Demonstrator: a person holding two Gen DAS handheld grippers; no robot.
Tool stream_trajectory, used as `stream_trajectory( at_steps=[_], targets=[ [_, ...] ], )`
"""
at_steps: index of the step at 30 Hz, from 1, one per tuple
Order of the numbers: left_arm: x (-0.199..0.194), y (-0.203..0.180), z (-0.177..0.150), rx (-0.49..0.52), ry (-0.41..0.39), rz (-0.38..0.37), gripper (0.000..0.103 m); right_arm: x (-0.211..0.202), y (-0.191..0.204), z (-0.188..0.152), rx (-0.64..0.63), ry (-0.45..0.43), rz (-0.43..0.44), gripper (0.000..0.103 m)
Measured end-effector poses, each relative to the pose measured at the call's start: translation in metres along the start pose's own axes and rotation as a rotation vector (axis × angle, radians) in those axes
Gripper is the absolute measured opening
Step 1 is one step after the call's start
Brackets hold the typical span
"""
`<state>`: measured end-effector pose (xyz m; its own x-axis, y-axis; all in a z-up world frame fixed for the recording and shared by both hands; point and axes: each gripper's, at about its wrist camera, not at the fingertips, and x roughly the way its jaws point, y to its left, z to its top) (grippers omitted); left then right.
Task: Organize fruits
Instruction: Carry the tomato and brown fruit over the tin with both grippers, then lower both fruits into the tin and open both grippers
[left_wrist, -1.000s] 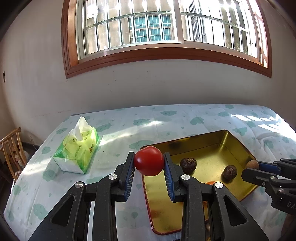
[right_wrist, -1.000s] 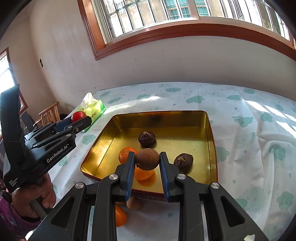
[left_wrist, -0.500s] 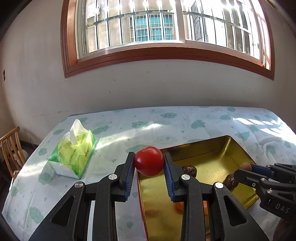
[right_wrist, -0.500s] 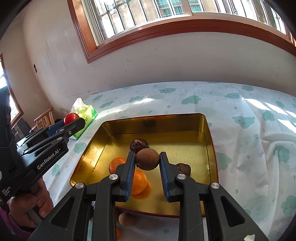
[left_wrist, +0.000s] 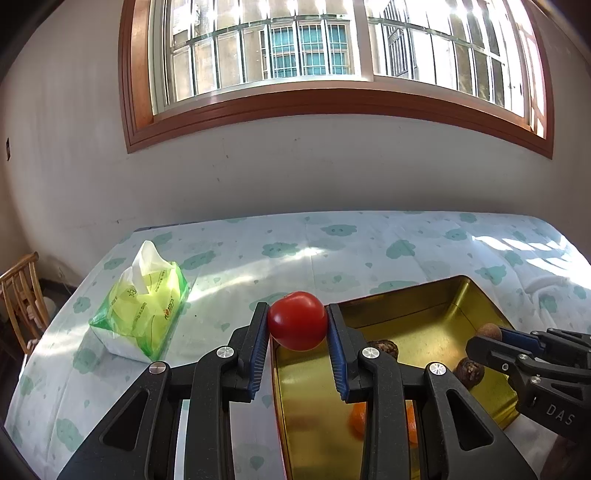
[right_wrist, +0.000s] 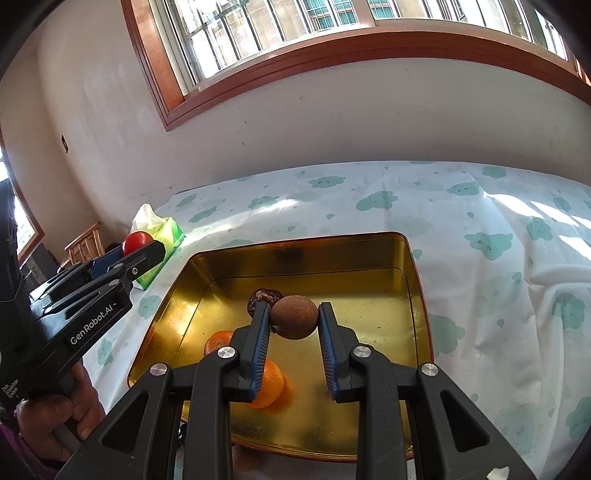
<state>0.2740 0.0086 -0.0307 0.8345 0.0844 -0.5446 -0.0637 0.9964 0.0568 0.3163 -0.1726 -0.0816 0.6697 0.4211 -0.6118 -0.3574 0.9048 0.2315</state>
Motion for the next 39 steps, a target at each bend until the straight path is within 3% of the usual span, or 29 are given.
stream_trajectory(
  at_steps=[39],
  targets=[
    [0.033, -0.005, 0.009, 0.001, 0.072, 0.015, 0.031, 0.021, -0.013, 0.009, 0.015, 0.015, 0.0, 0.024]
  ],
)
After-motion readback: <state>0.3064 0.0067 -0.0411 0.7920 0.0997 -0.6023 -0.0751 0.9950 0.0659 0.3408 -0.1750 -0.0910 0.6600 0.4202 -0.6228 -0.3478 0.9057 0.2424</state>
